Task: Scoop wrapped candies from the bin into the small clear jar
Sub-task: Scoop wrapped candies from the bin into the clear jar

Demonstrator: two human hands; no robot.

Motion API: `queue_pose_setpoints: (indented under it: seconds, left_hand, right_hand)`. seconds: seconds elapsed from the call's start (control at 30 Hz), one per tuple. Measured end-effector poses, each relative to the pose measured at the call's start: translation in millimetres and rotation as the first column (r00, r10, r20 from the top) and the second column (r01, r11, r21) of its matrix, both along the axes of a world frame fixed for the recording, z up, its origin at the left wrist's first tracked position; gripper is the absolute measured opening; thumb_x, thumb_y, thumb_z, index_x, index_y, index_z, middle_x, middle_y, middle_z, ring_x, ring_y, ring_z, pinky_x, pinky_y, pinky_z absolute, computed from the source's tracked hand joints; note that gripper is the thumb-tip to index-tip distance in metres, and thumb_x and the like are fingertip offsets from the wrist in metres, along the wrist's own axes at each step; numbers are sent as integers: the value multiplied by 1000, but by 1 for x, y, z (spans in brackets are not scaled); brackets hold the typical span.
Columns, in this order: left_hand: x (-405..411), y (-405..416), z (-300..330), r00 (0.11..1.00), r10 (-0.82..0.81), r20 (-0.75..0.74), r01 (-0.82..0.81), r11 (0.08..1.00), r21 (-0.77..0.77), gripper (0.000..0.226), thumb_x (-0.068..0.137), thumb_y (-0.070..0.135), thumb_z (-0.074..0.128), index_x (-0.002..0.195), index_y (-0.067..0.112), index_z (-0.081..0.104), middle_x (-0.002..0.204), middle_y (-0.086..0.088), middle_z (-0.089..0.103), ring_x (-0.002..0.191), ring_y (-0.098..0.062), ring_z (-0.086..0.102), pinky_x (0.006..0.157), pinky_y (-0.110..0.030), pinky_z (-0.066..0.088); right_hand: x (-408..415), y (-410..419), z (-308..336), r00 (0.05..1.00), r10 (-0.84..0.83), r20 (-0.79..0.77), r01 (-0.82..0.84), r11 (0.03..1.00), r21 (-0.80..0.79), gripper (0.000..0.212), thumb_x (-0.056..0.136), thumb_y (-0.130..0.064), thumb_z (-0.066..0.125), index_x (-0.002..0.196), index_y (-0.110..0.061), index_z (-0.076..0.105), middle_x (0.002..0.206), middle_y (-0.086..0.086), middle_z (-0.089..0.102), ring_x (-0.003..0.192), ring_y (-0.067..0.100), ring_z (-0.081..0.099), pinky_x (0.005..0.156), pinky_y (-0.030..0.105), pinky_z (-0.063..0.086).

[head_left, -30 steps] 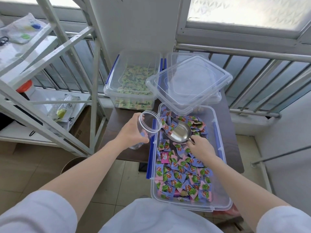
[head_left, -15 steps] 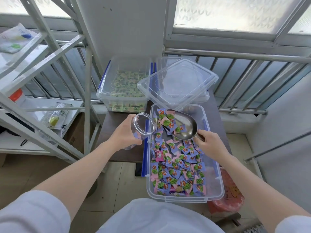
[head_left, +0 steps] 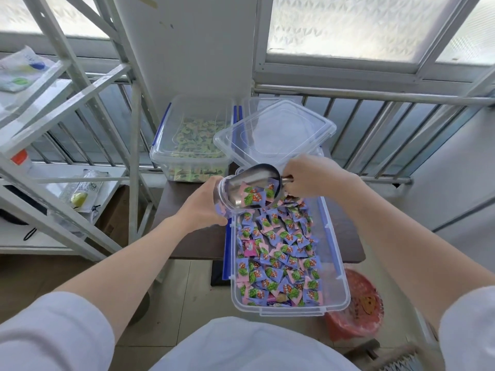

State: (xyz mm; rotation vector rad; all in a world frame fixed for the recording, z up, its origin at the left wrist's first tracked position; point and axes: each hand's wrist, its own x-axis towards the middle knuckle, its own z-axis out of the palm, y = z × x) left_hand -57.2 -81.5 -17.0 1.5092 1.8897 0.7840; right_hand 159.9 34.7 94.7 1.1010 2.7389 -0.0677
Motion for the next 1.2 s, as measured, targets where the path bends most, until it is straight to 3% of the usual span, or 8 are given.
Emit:
queue_pose_setpoints:
  seconds: [0.3,0.43,0.67,0.8,0.87,1.0,1.1,1.2]
  left_hand:
    - [-4,-10,-10,997,49,66,-46,998,-44,86,54,7,81,120,40,38,110,8,61,86,-20,64,73,-39,58]
    - [-5,-11,-13,994,70,82,-66,996,-54,86,58,5,83,127,31,38,105,22,54,93,-13,58,75,-21,48]
    - [-7,-8,-21,994,105,30,-103,993,-60,90,58,12,84,134,24,36,119,9,51,94,-17,54,79,-28,41]
    - [-6,-4,-21,992,122,17,-121,992,-42,89,61,12,84,134,20,35,122,9,47,87,-17,50,75,-27,37]
    - [-7,-2,-21,993,120,8,-120,992,-45,90,61,12,84,136,21,34,123,10,47,91,-17,51,75,-26,37]
    - [-9,1,-22,994,106,-7,-106,993,-54,93,59,15,85,136,24,33,124,10,47,90,-18,52,78,-29,39]
    - [-9,2,-21,995,96,-17,-97,994,-52,94,58,15,85,136,25,33,125,11,47,85,-17,51,78,-30,41]
    - [-8,3,-22,994,108,-14,-109,993,-50,93,59,14,84,136,24,33,125,11,47,92,-17,53,81,-29,41]
  right_hand:
    - [-23,-11,18,996,25,84,-27,999,20,24,73,-10,51,54,-16,37,59,2,42,47,18,38,51,21,33]
    - [-18,-5,10,998,-2,64,4,1000,-26,24,74,-11,50,53,-16,39,58,2,43,49,21,41,50,21,35]
    - [17,12,-11,980,-200,21,199,951,-236,28,86,-13,47,59,-12,39,63,4,44,53,19,39,48,25,30]
    - [39,2,-28,924,-324,203,372,885,-280,21,91,-9,40,70,-10,43,75,7,50,55,15,41,48,27,31]
    - [46,-4,-41,883,-348,315,435,858,-273,27,93,-6,37,66,-9,42,66,5,49,53,16,42,51,27,35]
    - [49,-19,-48,820,-353,450,517,793,-321,34,94,-4,34,61,-7,41,23,0,38,34,16,36,42,24,27]
    - [39,-28,-47,800,-327,503,551,733,-399,35,99,-27,33,77,-4,46,50,5,38,41,18,29,47,26,24]
    - [31,-30,-53,802,-299,517,532,752,-390,60,97,-53,29,107,-3,60,78,13,55,63,23,46,64,30,39]
